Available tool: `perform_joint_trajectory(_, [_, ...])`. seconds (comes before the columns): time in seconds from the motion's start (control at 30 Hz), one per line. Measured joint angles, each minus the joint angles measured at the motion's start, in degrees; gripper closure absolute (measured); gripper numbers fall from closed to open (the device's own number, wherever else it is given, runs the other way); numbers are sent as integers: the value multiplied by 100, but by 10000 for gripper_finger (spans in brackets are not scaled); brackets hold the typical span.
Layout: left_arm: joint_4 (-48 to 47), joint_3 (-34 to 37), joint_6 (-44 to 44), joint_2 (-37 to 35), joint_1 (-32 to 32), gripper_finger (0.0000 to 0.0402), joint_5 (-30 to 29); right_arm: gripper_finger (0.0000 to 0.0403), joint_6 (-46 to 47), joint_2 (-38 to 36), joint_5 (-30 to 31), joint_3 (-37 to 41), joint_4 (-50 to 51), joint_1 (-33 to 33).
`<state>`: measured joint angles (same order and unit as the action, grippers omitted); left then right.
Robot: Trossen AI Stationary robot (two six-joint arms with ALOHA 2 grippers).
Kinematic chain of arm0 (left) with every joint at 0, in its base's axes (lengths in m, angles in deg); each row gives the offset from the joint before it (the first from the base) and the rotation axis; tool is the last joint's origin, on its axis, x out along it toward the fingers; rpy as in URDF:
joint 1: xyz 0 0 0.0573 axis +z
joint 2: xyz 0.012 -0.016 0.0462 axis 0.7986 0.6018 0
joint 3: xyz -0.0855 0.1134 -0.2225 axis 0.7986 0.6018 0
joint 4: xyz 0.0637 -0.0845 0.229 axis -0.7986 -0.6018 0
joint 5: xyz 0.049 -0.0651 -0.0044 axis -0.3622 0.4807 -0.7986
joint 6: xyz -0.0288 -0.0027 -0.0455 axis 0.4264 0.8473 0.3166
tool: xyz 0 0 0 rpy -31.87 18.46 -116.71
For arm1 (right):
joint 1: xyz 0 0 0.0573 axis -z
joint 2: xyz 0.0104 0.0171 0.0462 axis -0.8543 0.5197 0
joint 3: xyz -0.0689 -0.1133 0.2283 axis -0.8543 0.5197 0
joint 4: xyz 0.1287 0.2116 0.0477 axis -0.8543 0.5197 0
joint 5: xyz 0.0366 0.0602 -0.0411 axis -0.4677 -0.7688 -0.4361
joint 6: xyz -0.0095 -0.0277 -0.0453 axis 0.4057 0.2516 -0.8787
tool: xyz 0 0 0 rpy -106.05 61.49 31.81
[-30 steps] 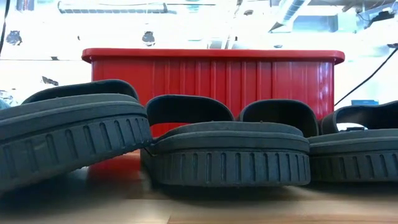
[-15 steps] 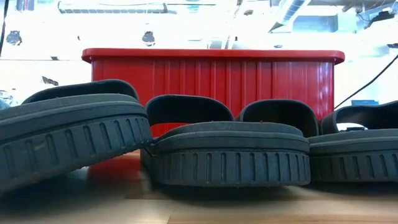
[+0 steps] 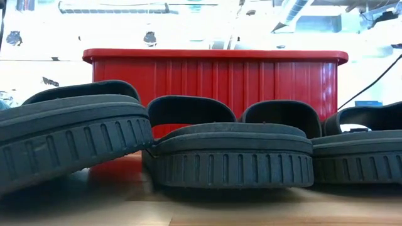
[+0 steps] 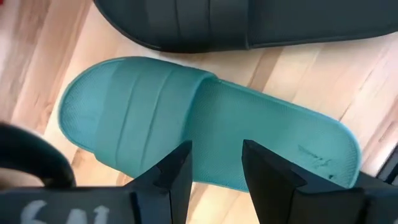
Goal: Pick and place slides into bin
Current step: Put the green slide into the red bin
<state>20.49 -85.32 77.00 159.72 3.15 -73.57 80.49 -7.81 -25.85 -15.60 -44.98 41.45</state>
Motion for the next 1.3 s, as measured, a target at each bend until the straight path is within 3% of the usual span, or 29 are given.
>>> perform_joint_trajectory(0.37, [-4, -2, 217, -60, 149, 273, 387, 271, -97, 0, 2, 0, -1, 7])
perform_joint_trajectory(0.53, [-34, -2, 333, -60, 335, 273, 1024, 271, -148, 0, 2, 0, -3, 7])
perform_joint_trajectory(0.63, [2, -9, -165, -60, 374, 273, 1342, 271, -150, 0, 2, 0, -1, 7])
perform_joint_trajectory(0.8, [-180, -144, -467, -58, 331, 273, 1028, 271, -150, 0, 2, 0, -1, 7])
perform_joint_trajectory(1.0, [-590, -362, -627, -58, 135, 273, 182, 271, -148, 0, 2, 0, 1, 7])
perform_joint_trajectory(1.3, [-794, -363, -646, -58, -77, 257, -145, 271, -148, 0, 1, 0, 55, 7])
